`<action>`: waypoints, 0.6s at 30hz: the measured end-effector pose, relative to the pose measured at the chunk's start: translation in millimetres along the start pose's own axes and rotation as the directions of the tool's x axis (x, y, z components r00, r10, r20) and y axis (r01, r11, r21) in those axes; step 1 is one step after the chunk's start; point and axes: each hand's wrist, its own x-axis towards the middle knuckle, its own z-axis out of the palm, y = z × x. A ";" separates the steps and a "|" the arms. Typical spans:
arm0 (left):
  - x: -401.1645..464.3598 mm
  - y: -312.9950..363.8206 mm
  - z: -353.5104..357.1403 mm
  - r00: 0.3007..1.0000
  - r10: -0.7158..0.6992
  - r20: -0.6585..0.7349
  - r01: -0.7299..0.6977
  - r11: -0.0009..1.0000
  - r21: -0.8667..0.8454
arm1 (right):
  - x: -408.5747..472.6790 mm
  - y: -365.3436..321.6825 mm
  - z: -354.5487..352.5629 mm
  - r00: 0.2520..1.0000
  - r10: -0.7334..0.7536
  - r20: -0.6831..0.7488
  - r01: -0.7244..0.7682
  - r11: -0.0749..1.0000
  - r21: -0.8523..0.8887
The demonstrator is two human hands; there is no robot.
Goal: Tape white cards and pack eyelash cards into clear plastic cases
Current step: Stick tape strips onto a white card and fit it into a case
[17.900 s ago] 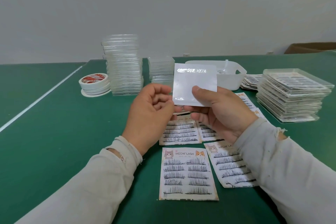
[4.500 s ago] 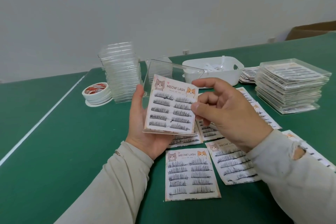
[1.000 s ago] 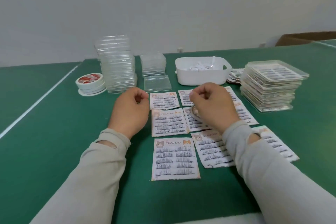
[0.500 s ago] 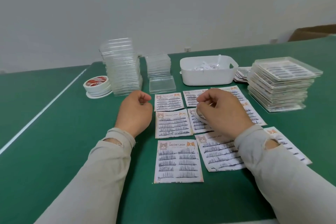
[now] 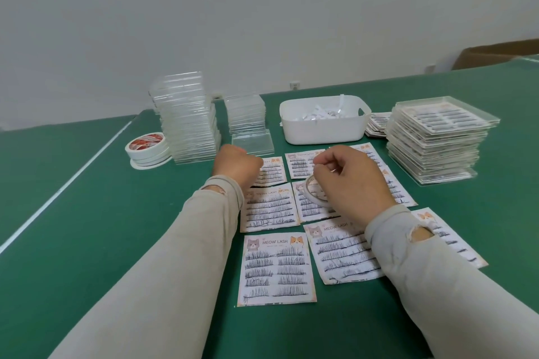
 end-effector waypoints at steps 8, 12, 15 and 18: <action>-14.3 -5.7 4.9 0.982 -0.021 -0.189 -0.065 0.898 -0.436 | -0.5 0.7 0.8 1.000 0.010 -0.024 -0.010 1.000 0.018; -38.4 16.4 -10.8 0.942 0.114 -0.317 -0.296 0.730 -0.616 | -1.2 -0.9 -0.5 0.996 0.010 -0.084 -0.005 0.998 0.063; -54.4 24.9 -28.3 0.984 0.171 -0.054 -0.147 0.593 -0.792 | -3.9 -10.1 -3.6 0.995 0.096 0.027 -0.099 0.920 0.378; -76.9 17.2 -20.6 0.937 0.230 0.263 0.069 0.614 -0.786 | -12.4 -22.5 -2.2 0.943 0.082 0.322 -0.263 0.778 0.571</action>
